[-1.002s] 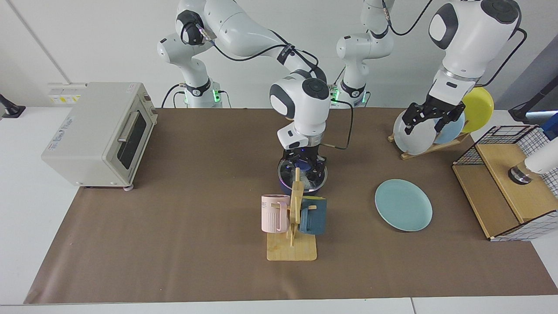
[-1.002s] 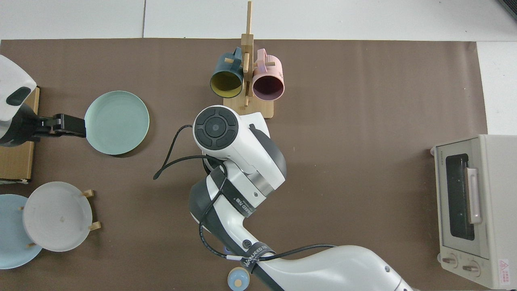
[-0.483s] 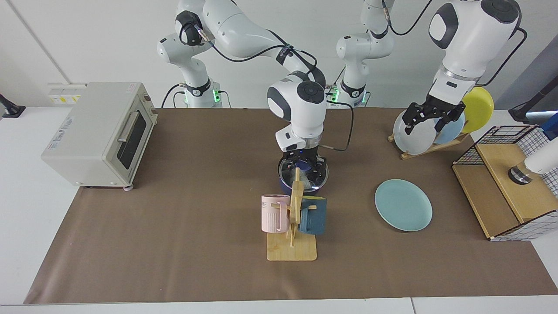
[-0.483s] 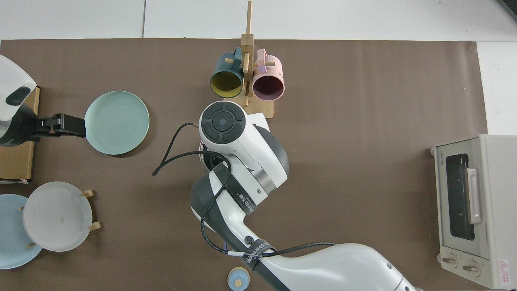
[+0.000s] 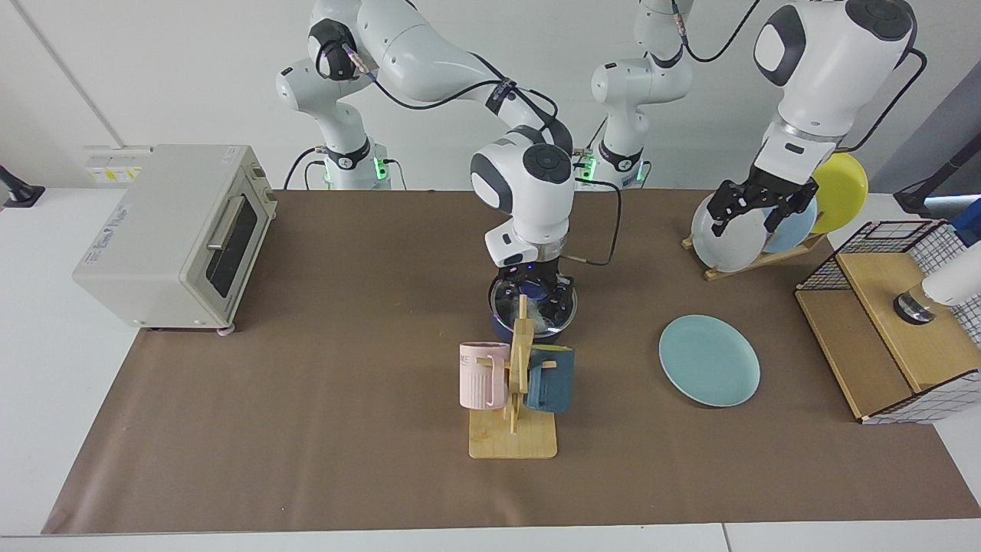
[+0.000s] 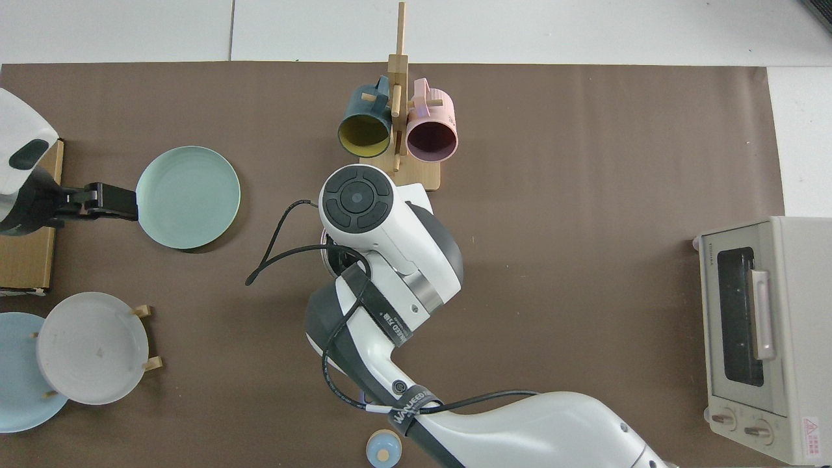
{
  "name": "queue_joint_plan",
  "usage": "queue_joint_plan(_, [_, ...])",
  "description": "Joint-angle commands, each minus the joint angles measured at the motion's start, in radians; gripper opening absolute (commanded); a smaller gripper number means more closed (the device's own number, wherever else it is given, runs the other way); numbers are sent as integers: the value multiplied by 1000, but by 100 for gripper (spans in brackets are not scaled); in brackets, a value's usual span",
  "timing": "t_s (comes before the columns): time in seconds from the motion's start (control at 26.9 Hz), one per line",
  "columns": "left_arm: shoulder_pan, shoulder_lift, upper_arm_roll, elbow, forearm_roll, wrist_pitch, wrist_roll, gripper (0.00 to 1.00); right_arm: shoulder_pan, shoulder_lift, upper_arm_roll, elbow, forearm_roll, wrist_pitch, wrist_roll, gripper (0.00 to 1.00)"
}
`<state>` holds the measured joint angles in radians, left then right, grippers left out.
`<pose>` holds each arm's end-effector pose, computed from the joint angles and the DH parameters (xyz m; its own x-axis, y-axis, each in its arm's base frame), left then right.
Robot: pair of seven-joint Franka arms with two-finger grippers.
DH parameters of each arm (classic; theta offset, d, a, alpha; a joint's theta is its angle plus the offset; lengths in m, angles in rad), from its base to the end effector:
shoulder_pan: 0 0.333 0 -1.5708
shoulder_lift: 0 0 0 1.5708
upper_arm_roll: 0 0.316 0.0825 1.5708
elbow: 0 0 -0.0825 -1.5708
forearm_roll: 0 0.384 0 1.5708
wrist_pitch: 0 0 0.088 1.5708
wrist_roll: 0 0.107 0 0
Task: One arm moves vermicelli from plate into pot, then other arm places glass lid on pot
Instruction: 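Lower the glass lid onto the saucepan with the right gripper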
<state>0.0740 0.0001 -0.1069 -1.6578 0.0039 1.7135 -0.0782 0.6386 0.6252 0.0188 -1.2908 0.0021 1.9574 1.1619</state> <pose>0.5658 -0.0183 0.5958 0.9974 0.0448 0.0557 0.0448 -0.9990 0.0005 0.5824 0.4458 0.3854 0.8732 -0.4874 0.0046 -0.4868 -0.8724 -0.0432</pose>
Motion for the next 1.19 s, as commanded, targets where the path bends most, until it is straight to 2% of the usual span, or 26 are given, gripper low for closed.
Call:
queue_joint_plan(0.0, [18, -17, -13, -8, -10, -5, 11, 100, -3, -5, 7, -33, 21, 14, 10, 0])
queue_joint_plan(0.37, [16, -17, -11, -8, -10, -5, 11, 100, -8, -16, 7, -47, 18, -31, 1, 0])
queue_joint_plan(0.89, [16, -17, -11, -8, -10, -5, 11, 100, -8, -19, 7, -61, 21, -14, -2, 0])
queue_joint_plan(0.93, [16, -17, -11, -8, -10, -5, 11, 100, -8, -19, 7, -61, 22, -15, -2, 12])
queue_joint_plan(0.97, [16, -17, -13, -8, -10, -5, 11, 100, -10, -19, 7, -61, 22, -15, -2, 44])
queue_joint_plan(1.0, [16, -17, -13, -8, -10, -3, 11, 100, -11, -19, 7, -61, 21, -12, -2, 91])
queue_joint_plan(1.04, [16, -17, -11, -8, -10, -5, 11, 100, -13, -19, 7, -61, 15, -12, -4, 99])
queue_joint_plan(1.15, [16, -17, -11, -8, -10, -5, 11, 100, -13, -19, 7, -61, 1, -14, -7, 100])
